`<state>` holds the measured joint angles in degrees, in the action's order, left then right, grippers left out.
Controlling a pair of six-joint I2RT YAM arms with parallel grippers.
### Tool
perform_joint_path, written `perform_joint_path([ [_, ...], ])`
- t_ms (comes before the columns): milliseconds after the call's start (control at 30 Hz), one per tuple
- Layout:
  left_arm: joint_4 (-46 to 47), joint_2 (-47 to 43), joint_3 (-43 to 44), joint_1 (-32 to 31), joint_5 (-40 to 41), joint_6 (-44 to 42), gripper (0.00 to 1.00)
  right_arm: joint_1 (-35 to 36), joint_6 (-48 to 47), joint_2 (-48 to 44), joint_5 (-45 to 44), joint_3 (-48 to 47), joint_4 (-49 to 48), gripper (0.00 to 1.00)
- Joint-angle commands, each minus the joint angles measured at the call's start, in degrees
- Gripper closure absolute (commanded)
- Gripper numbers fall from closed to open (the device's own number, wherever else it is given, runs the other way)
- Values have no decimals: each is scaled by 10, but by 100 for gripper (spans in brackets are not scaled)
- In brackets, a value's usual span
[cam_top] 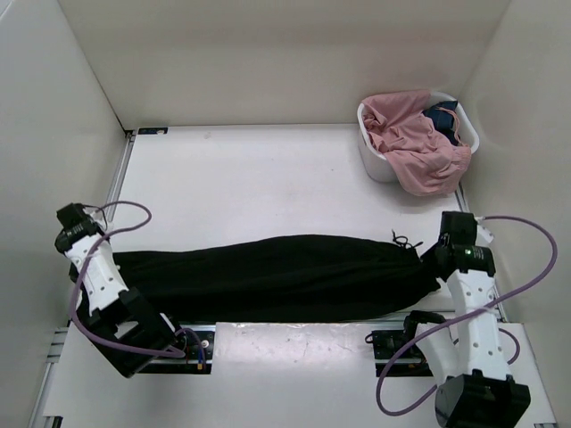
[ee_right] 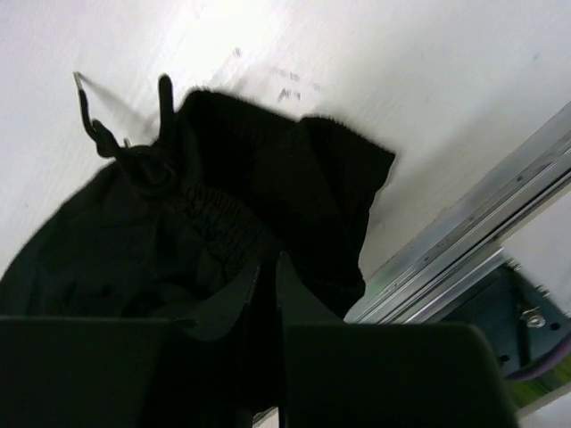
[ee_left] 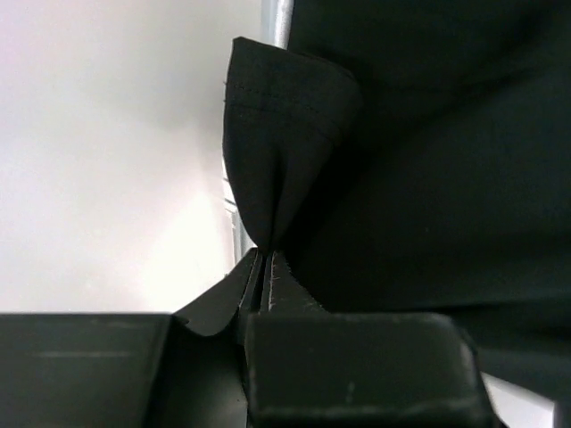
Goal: Fold and stack the trousers
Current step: Fold the trousers
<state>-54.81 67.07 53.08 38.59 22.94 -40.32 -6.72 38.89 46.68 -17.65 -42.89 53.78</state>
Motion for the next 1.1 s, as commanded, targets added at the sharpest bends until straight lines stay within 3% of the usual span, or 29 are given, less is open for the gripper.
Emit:
perform_joint_path([
  [0, 17, -38, -51, 10, -10, -43, 86, -2, 33, -31, 51, 44, 25, 100],
  [200, 31, -5, -41, 11, -54, -36, 86, -2, 34, -49, 46, 50, 5, 100],
  [300, 17, 74, 82, 11, -84, -9, 86, -2, 27, 14, 31, -9, -30, 100],
  [333, 6, 112, 161, 11, -105, 6, 86, -2, 11, 56, 25, -31, -36, 100],
  [467, -8, 186, 330, 3, -122, 30, 86, -7, -22, 154, 12, -171, -47, 100],
  [567, -17, 199, 379, 3, -122, 30, 86, -13, -29, 187, 12, -245, -30, 100],
  [633, -17, 183, 361, 3, -122, 30, 86, -13, -29, 180, 12, -234, -22, 100],
  [900, 41, 55, 64, 13, -76, -24, 86, -13, 12, 43, 31, -54, -4, 100],
  [1067, 66, 29, -26, 57, -50, -60, 86, -13, 36, -23, 36, 23, 31, 100],
])
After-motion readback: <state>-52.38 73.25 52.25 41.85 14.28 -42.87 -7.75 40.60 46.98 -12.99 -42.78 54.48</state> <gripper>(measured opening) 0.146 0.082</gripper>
